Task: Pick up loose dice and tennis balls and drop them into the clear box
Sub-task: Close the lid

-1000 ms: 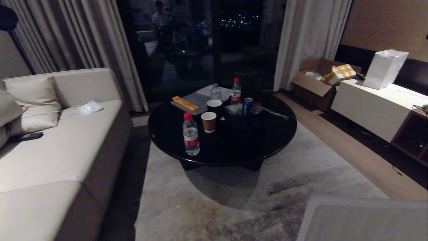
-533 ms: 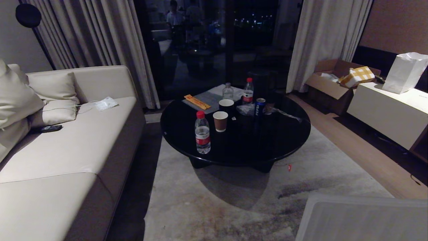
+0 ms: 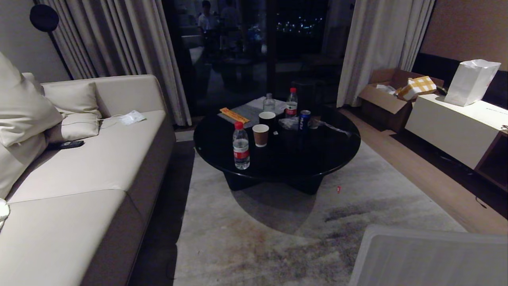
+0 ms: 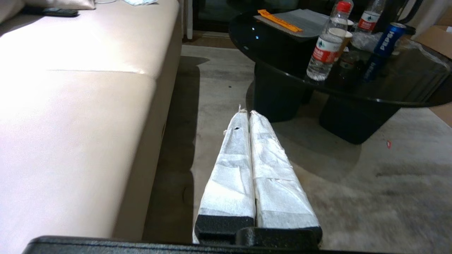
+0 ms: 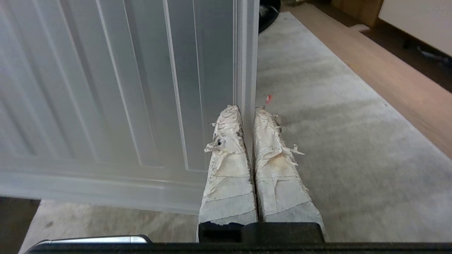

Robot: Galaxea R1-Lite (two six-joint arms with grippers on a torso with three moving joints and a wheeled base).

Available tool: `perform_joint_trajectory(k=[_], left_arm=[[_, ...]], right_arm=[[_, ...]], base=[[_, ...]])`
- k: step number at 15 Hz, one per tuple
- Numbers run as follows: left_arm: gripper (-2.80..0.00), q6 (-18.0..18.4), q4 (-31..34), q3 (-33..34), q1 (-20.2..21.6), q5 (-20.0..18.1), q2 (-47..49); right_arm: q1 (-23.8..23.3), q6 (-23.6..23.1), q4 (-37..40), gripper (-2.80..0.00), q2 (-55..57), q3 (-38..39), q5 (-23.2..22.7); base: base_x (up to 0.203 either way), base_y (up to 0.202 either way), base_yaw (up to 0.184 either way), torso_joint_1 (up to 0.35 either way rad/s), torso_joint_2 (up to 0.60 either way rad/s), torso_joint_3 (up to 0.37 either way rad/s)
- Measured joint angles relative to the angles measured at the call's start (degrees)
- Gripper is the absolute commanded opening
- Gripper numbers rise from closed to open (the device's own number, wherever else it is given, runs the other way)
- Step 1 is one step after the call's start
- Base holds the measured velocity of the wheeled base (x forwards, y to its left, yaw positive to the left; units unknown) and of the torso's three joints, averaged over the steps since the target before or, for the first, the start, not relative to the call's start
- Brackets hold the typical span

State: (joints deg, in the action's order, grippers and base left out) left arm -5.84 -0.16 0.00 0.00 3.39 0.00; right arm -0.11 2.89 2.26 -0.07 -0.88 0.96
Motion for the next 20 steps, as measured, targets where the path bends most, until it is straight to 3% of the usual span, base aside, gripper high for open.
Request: perform_joint_trajectory(k=[20], left_arm=[[-2.80,0.0,0.0,0.0,0.0,0.0,0.0]], right_arm=[[0.0,0.0,0.0,-2.80,0.0,0.0,0.0]], base=[[-0.183,0.000,-0.001,0.003,0.00,0.002]])
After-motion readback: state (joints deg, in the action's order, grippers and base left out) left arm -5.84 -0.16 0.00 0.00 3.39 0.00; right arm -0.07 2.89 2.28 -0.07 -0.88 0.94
